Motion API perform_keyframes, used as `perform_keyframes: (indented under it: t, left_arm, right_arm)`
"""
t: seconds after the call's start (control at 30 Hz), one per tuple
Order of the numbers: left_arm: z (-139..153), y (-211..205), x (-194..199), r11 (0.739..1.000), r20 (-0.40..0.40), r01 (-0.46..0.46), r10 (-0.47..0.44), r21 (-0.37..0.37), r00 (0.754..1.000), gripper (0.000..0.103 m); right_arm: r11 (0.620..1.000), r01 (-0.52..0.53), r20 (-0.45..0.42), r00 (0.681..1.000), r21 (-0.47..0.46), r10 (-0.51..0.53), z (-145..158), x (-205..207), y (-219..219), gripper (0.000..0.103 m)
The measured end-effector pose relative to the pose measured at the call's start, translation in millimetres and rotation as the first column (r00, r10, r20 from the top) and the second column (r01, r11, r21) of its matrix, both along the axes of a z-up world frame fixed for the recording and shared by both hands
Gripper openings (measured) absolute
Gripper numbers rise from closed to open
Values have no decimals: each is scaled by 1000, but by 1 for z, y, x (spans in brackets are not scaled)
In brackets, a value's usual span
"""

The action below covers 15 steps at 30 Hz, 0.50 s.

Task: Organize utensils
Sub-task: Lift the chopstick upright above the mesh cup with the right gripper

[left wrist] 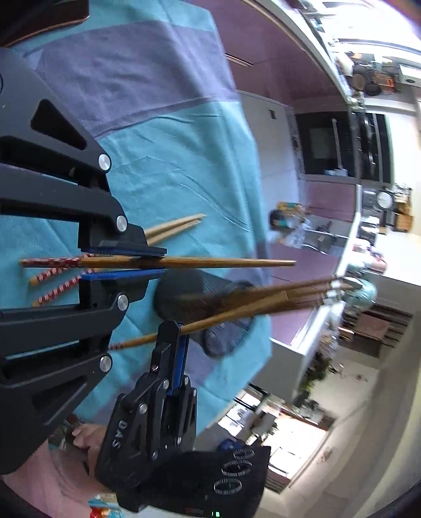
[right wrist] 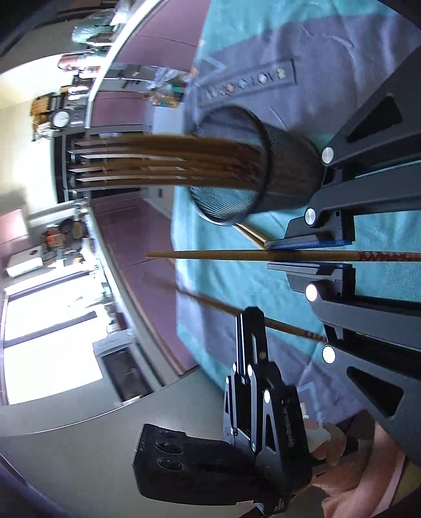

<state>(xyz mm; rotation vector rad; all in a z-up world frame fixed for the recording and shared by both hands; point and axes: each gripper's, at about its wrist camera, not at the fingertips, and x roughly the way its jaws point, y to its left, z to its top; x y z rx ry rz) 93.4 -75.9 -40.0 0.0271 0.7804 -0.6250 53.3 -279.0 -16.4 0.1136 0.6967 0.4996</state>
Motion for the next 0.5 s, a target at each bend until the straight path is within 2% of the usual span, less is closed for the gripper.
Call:
perform_keyframes:
  t: [0.23,0.5]
  left_arm:
    - [42,4,-10,996,67,39,-34,-79,997,8]
    - [79,-3,-1,987,135,43,-23,-152,991,8]
  right_arm:
    - [998,35,93,995,54,-40,32,-9,-29,6]
    - [997,54,194,979,58,-64,73,-6,-42,6]
